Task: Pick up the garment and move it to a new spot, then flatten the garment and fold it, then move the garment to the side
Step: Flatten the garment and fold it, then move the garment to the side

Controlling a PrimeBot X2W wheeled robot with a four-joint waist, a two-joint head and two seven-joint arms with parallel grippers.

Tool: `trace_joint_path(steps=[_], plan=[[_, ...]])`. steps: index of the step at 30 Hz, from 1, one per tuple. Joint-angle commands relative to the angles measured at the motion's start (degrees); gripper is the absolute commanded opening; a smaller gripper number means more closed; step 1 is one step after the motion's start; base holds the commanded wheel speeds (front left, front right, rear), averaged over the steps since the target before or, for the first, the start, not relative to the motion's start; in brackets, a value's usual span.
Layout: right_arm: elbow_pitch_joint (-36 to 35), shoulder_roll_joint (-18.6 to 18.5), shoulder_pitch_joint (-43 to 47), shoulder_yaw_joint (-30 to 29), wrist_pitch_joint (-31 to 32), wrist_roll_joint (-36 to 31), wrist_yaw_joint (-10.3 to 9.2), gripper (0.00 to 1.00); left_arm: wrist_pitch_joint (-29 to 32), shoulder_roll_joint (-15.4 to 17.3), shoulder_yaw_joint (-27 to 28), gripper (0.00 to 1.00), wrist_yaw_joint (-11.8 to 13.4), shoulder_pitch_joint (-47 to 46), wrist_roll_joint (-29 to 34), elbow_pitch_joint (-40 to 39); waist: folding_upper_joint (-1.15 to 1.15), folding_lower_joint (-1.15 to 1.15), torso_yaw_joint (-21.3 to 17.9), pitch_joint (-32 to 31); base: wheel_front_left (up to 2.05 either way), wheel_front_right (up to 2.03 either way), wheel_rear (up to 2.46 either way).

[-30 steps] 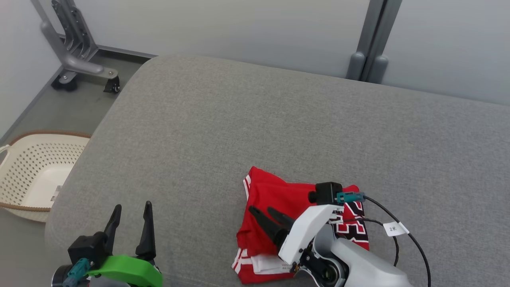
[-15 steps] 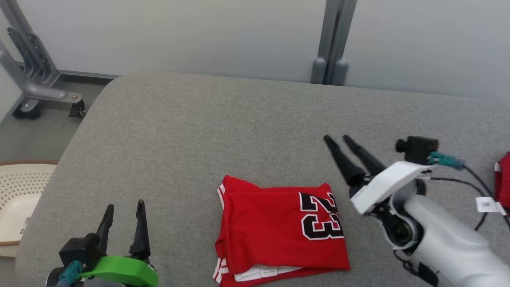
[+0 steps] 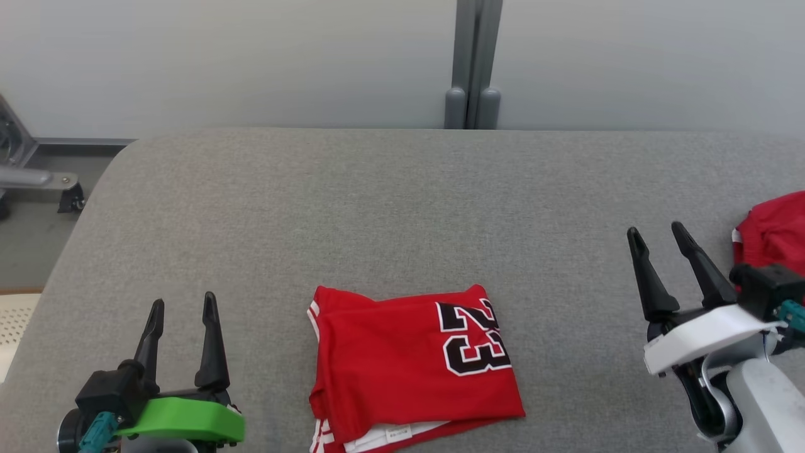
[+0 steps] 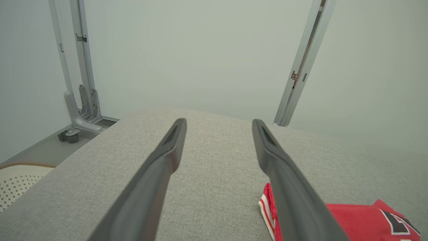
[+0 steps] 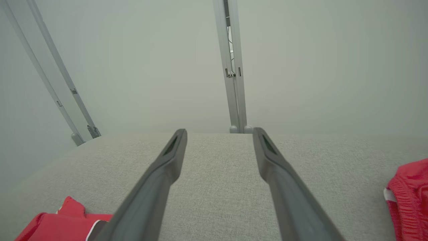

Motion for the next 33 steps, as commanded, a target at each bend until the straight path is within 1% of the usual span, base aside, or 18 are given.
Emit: trace_joint_path(steps=[1, 5, 11, 20, 22, 25, 31, 33], plan=[[-1.06, 0.63, 1.94, -1.26, -0.12, -2.10, -0.01, 1.00, -0.13, -0.26, 0.67, 1.00, -0.51, 0.82, 0.96, -0.24, 0.00, 0.00, -1.69, -0.01, 0.00, 0.00, 0.00], [-3.00, 2.48, 5.57, -3.91, -0.11, -6.27, -0.01, 1.00, -0.13, -1.16, 1.74, 1.00, -1.34, 1.32, 2.20, -0.24, 0.00, 0.00, -3.84, 0.12, 0.00, 0.00, 0.00], [-2.96, 4.14, 7.55, -4.29, -0.12, -8.45, -0.01, 1.00, -0.14, -1.95, 2.70, 1.00, -2.59, 1.63, 4.12, -0.49, 0.00, 0.00, -5.43, 0.39, 0.00, 0.00, 0.00], [-1.28, 3.70, 6.99, -2.47, -0.12, -8.30, -0.01, 1.00, -0.13, -2.66, 3.07, 1.00, -3.98, 1.56, 6.04, 0.07, 0.00, 0.00, -4.29, -0.19, 0.00, 0.00, 0.00], [-0.67, 3.47, 6.41, -1.24, -0.12, -7.90, -0.01, 1.00, -0.14, -2.80, 3.22, 1.00, -4.03, 1.67, 6.27, 0.03, 0.00, 0.00, -3.89, -0.29, 0.00, 0.00, 0.00], [1.57, 3.34, 4.57, 2.57, 0.67, -5.98, -0.01, 1.00, -0.13, -2.93, 3.29, 1.00, -4.29, 1.76, 6.58, 0.05, 0.00, 0.00, -3.06, -0.22, 0.00, 0.00, 0.00], [7.76, 3.53, -1.82, 12.97, 9.19, 0.26, -0.03, 1.00, -0.13, -3.15, 2.69, 1.00, -4.59, 0.90, 6.83, 0.72, 0.00, 0.00, -0.25, 0.36, 0.00, 0.00, 0.00], [10.20, 3.97, -4.04, 15.40, 11.91, 2.65, -0.04, 1.00, -0.14, -3.19, 2.54, 1.00, -4.71, 0.62, 6.97, 0.96, 0.00, 0.00, 1.07, 0.49, 0.00, 0.00, 0.00]])
